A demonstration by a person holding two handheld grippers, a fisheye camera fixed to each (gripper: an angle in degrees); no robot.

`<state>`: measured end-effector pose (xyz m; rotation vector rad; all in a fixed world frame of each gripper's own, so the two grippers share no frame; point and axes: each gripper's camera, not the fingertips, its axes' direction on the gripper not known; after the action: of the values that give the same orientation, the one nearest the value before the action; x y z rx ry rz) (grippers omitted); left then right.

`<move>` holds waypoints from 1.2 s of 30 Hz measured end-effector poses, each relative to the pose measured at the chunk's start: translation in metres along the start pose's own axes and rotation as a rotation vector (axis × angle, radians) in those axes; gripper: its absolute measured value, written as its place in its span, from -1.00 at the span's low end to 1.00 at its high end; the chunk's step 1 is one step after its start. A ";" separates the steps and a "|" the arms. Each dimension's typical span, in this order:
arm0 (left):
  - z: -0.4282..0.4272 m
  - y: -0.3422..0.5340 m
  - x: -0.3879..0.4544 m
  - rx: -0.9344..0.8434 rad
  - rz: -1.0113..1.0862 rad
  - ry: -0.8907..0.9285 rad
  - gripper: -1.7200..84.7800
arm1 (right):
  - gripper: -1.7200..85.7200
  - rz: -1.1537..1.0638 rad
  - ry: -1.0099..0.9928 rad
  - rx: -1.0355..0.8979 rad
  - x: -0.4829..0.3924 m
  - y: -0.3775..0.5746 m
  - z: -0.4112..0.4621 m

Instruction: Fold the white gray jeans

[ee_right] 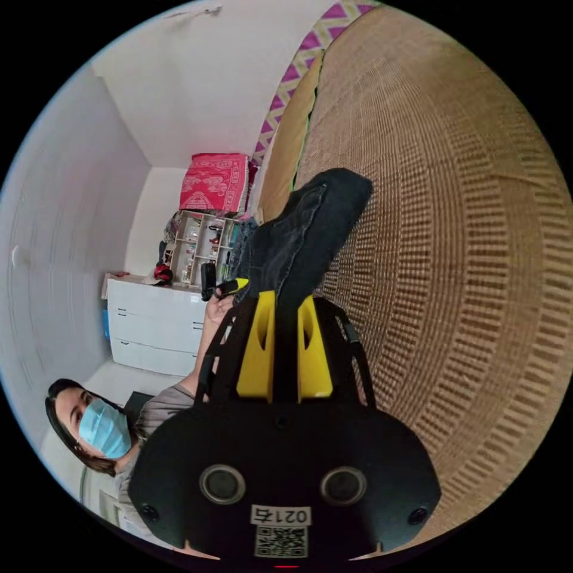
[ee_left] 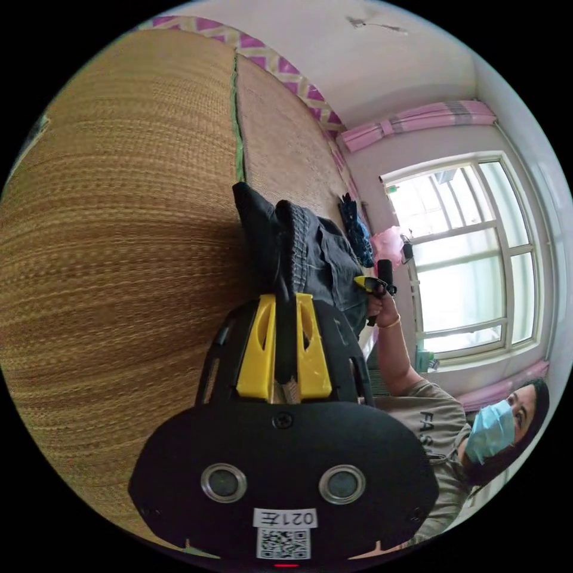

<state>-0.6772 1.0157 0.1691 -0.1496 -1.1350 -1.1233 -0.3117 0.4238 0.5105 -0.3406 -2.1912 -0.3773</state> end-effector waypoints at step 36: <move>0.114 -0.097 0.273 0.003 0.435 0.697 -0.98 | -0.97 -0.539 0.625 0.482 -0.293 0.016 -0.397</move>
<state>-0.8315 0.8649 0.3936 0.0050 -0.4471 -0.6920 0.1519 0.2542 0.5093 0.5750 -1.6444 -0.1903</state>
